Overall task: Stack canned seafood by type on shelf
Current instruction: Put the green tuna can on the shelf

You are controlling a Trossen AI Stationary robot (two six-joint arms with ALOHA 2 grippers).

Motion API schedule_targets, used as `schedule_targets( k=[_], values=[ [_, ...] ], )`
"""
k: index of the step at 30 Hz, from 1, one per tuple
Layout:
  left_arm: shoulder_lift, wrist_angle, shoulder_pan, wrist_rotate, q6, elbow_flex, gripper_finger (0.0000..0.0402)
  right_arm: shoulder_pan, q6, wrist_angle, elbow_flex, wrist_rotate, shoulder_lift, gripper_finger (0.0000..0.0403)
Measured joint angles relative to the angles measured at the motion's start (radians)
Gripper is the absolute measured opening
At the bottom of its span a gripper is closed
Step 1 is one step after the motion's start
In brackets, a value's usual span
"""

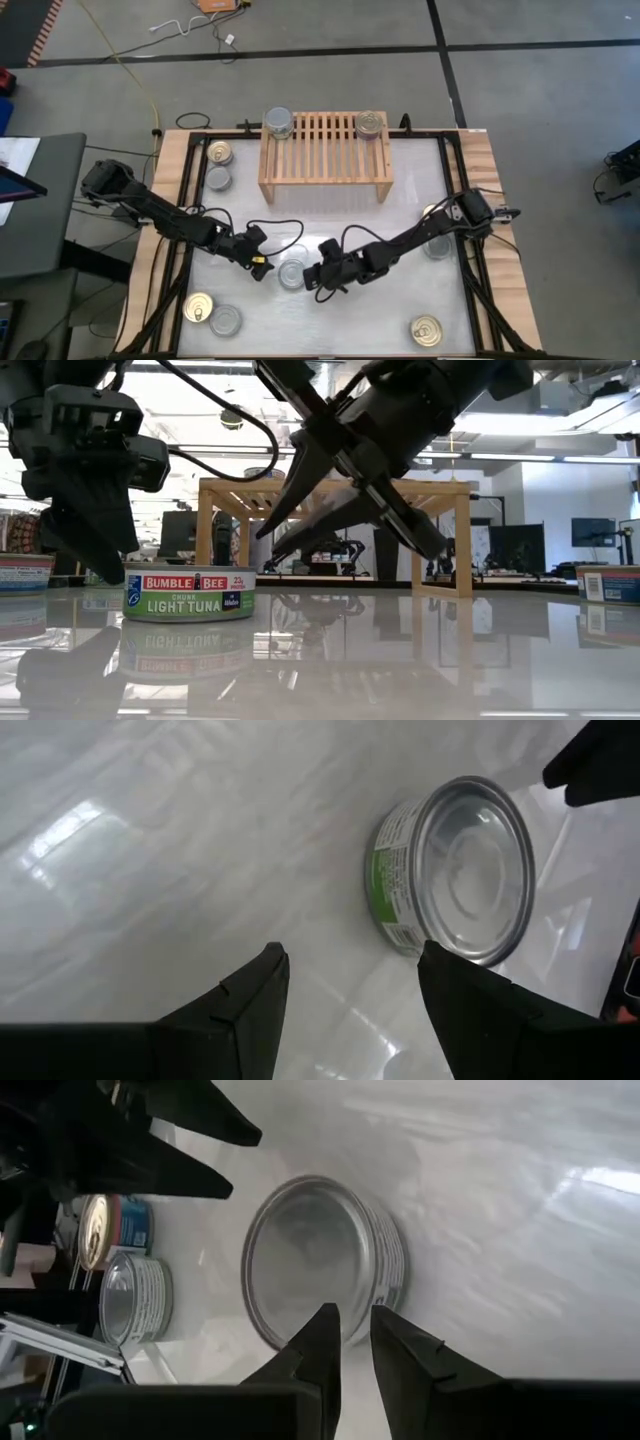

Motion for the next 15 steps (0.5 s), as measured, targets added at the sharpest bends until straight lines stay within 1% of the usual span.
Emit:
schedule_targets(
  k=[6, 11, 15],
  values=[
    [0.0, 0.001, 0.0, 0.0, 0.0, 0.0, 0.0215, -0.008, -0.002, -0.011, 0.0, 0.0, 0.0, 0.0087],
    [0.0, 0.001, 0.0, 0.0, 0.0, 0.0, 0.0215, -0.007, -0.045, -0.008, 0.0, 0.0, -0.001, 0.0087],
    [0.0, 0.001, 0.0, -0.001, 0.0, 0.0, 0.0215, -0.007, -0.045, -0.006, 0.0, 0.0, -0.001, 0.0097]
  ],
)
